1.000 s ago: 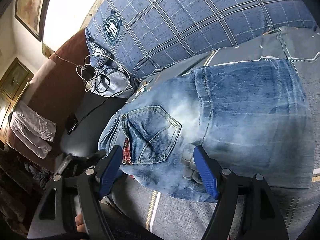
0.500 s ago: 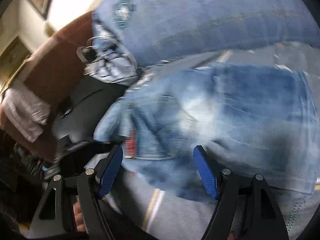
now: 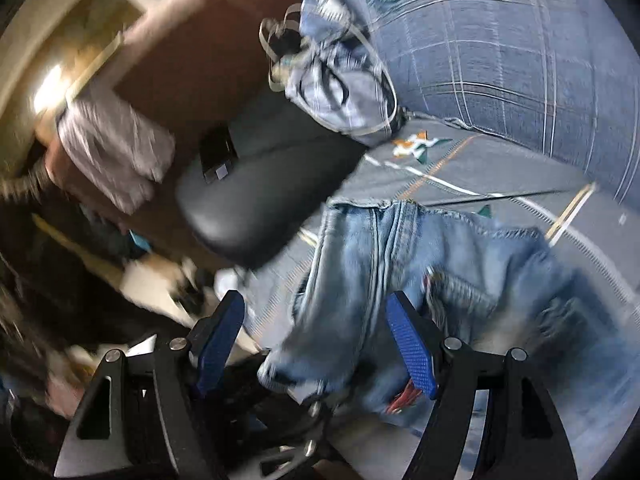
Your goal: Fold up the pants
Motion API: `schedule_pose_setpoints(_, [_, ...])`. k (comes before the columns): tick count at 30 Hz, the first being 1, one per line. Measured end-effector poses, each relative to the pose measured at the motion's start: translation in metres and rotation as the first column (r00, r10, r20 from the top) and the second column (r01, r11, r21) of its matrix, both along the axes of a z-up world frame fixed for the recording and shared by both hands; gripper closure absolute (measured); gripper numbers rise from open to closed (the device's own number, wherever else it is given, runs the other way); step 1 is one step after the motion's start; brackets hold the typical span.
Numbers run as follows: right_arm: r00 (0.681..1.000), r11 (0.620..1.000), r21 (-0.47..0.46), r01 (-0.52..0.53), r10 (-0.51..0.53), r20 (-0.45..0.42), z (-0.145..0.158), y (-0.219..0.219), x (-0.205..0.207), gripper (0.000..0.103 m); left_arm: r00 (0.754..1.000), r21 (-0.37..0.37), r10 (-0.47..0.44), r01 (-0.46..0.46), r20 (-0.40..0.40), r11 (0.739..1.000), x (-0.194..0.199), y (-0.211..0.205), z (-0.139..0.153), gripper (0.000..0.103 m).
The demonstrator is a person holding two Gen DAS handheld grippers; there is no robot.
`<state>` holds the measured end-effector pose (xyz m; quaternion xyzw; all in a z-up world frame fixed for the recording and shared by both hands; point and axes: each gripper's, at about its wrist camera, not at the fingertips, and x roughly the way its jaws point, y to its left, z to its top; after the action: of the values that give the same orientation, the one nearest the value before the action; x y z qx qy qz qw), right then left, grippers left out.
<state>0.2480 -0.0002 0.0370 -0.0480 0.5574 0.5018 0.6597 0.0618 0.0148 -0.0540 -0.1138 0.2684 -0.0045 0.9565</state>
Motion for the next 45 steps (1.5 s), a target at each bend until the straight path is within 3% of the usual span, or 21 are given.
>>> schedule_pose_setpoints(2, [0.999,0.998,-0.060,-0.017,0.019,0.041,0.001,-0.004,-0.002,0.029,0.998,0.098,-0.066,0.063,0.024,0.993,-0.006,-0.021,0.002,0.080])
schedule_pose_setpoints(6, [0.996,0.995,-0.099,-0.028,0.036,0.082,0.003,-0.029,-0.012,0.027,0.981,0.295,-0.196,0.184,0.011,0.938,-0.008,-0.063,0.001,0.080])
schedule_pose_setpoints(8, [0.994,0.994,-0.104,-0.037,0.047,0.097,0.005,-0.047,-0.017,0.023,0.968,0.342,-0.249,0.236,-0.006,0.910,-0.005,-0.074,0.003,0.080])
schedule_pose_setpoints(14, [0.985,0.979,-0.202,-0.039,0.071,0.155,-0.001,-0.067,-0.015,0.022,0.933,0.512,-0.346,0.344,-0.096,0.787,0.003,-0.110,-0.002,0.080])
schedule_pose_setpoints(16, [0.984,0.976,-0.217,-0.027,0.064,0.165,-0.004,-0.074,-0.010,0.025,0.927,0.527,-0.358,0.362,-0.114,0.769,0.003,-0.118,-0.002,0.080])
schedule_pose_setpoints(19, [0.988,0.982,-0.189,0.021,0.009,0.154,-0.011,-0.093,-0.001,0.053,0.915,0.548,-0.376,0.392,-0.148,0.739,0.004,-0.121,-0.002,0.080])
schedule_pose_setpoints(20, [0.990,0.987,-0.153,0.054,-0.033,0.137,-0.012,-0.104,0.005,0.073,0.912,0.556,-0.379,0.397,-0.155,0.730,0.004,-0.122,-0.002,0.080])
schedule_pose_setpoints(21, [0.990,0.989,-0.120,0.090,-0.077,0.116,-0.012,-0.114,0.010,0.085,0.909,0.578,-0.384,0.401,-0.159,0.710,0.004,-0.125,-0.001,0.080])
schedule_pose_setpoints(23, [0.980,0.981,0.012,0.194,-0.194,0.032,-0.012,-0.146,0.022,0.089,0.901,0.624,-0.404,0.409,-0.161,0.665,0.008,-0.135,0.006,0.080])
schedule_pose_setpoints(25, [0.953,0.946,0.110,0.304,-0.304,-0.024,-0.015,-0.179,0.028,0.090,0.881,0.657,-0.439,0.437,-0.175,0.614,0.015,-0.152,0.012,0.080])
schedule_pose_setpoints(26, [0.926,0.908,0.181,0.377,-0.371,-0.069,-0.019,-0.203,0.031,0.090,0.871,0.676,-0.455,0.448,-0.183,0.586,0.017,-0.160,0.012,0.079])
schedule_pose_setpoints(27, [0.904,0.875,0.227,0.427,-0.413,-0.108,-0.026,-0.222,0.032,0.091,0.855,0.701,-0.479,0.466,-0.199,0.540,0.018,-0.173,0.008,0.078])
schedule_pose_setpoints(30, [0.811,0.751,0.310,0.583,-0.516,-0.276,-0.069,-0.278,0.033,0.085,0.824,0.725,-0.518,0.501,-0.232,0.472,0.020,-0.193,-0.014,0.070])
schedule_pose_setpoints(32, [0.729,0.697,0.249,0.672,-0.565,-0.386,-0.106,-0.305,0.038,0.079,0.814,0.704,-0.517,0.530,-0.266,0.473,0.023,-0.201,-0.040,0.062])
schedule_pose_setpoints(33, [0.703,0.696,0.193,0.692,-0.589,-0.397,-0.118,-0.313,0.043,0.079,0.806,0.687,-0.514,0.552,-0.293,0.473,0.023,-0.204,-0.050,0.060])
schedule_pose_setpoints(35, [0.673,0.685,0.120,0.718,-0.642,-0.367,-0.127,-0.322,0.048,0.077,0.795,0.701,-0.518,0.564,-0.316,0.438,0.018,-0.211,-0.059,0.055])
schedule_pose_setpoints(36, [0.659,0.674,0.103,0.732,-0.661,-0.359,-0.129,-0.325,0.050,0.069,0.778,0.699,-0.552,0.573,-0.300,0.427,0.010,-0.210,-0.058,0.048])
schedule_pose_setpoints(38, [0.634,0.649,0.085,0.756,-0.694,-0.342,-0.129,-0.328,0.049,0.065,0.744,0.643,-0.606,0.615,-0.280,0.457,0.003,-0.201,-0.048,0.030])
schedule_pose_setpoints(41, [0.646,0.644,0.104,0.758,-0.721,-0.250,-0.114,-0.330,0.042,0.065,0.707,0.502,-0.676,0.671,-0.210,0.545,-0.007,-0.177,-0.021,0.017])
schedule_pose_setpoints(43, [0.656,0.631,0.181,0.754,-0.715,-0.242,-0.100,-0.332,0.036,0.062,0.719,0.430,-0.675,0.668,-0.166,0.607,-0.007,-0.160,-0.007,0.013])
schedule_pose_setpoints(45, [0.648,0.593,0.272,0.758,-0.732,-0.211,-0.081,-0.339,0.023,0.049,0.736,0.354,-0.660,0.663,-0.148,0.660,-0.001,-0.143,0.003,0.013])
